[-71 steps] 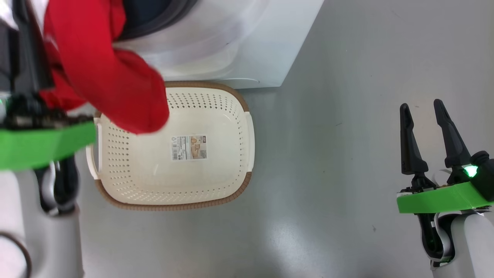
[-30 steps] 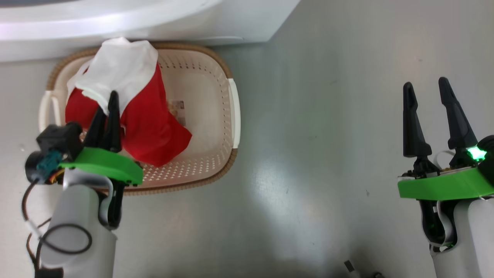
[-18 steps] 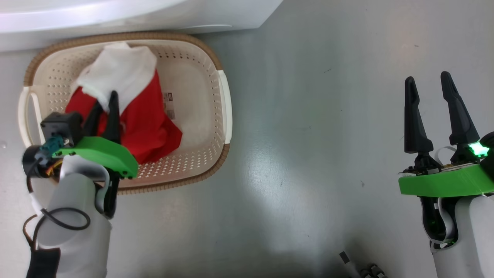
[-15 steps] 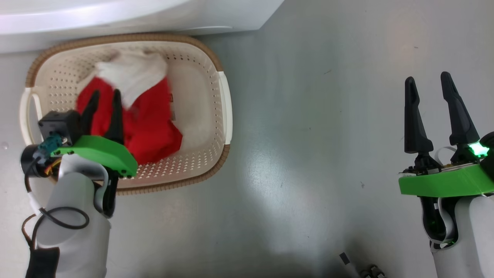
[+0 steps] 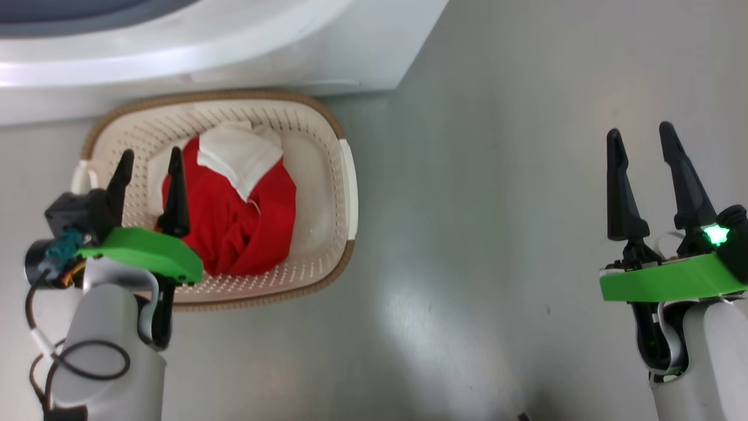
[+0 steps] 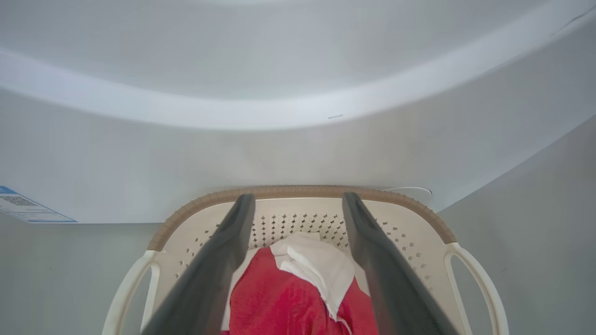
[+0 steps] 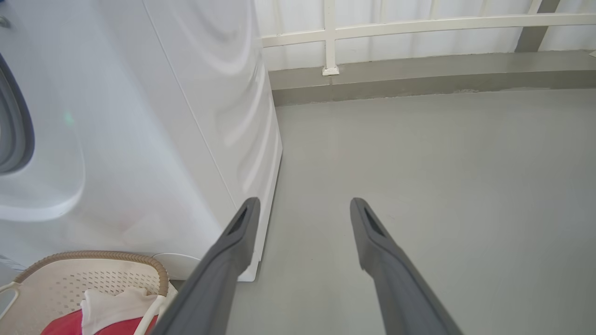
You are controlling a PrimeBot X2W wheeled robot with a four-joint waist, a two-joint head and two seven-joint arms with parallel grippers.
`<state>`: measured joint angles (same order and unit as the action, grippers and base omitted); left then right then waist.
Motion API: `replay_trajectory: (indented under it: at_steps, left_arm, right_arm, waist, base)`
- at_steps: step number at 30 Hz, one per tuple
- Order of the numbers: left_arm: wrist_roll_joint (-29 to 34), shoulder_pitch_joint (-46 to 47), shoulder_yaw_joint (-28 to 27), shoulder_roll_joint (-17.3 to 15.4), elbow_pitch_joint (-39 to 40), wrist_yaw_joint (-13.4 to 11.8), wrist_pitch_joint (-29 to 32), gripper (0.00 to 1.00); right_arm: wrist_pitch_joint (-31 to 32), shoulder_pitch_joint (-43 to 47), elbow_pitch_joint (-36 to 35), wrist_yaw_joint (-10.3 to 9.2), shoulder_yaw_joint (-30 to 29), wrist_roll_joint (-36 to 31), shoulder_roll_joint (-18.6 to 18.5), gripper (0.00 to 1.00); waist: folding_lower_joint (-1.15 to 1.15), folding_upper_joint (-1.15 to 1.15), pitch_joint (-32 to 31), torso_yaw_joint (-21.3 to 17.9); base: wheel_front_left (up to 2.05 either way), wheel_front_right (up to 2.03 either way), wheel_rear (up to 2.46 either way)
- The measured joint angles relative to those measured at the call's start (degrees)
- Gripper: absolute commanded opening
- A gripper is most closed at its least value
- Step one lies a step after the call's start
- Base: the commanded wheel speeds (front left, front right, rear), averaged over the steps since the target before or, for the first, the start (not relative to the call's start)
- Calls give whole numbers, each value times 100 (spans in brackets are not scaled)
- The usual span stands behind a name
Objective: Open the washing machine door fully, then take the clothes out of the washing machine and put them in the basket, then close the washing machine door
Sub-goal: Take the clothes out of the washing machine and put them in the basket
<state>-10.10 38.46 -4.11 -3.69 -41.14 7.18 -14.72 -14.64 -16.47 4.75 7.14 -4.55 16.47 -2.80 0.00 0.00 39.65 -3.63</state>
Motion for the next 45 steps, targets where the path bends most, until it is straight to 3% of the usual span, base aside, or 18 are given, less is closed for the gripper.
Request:
replay_trajectory:
  at_steps: [28, 45]
  left_arm:
    - [-35, -2208, -282, 89, 2228, 0, 0, 100]
    - [23, -3597, -287, 100, 3012, 0, 0, 100]
  right_arm:
    - [0, 1165, 485, 0, 60, -104, 12, 100]
    - [1, 2079, 505, 0, 8, -193, 16, 100]
  waist:
    - [0, 0, -2220, 175]
    - [0, 0, -3288, 299]
  base:
    - [0, 0, 0]
    - [0, 0, 0]
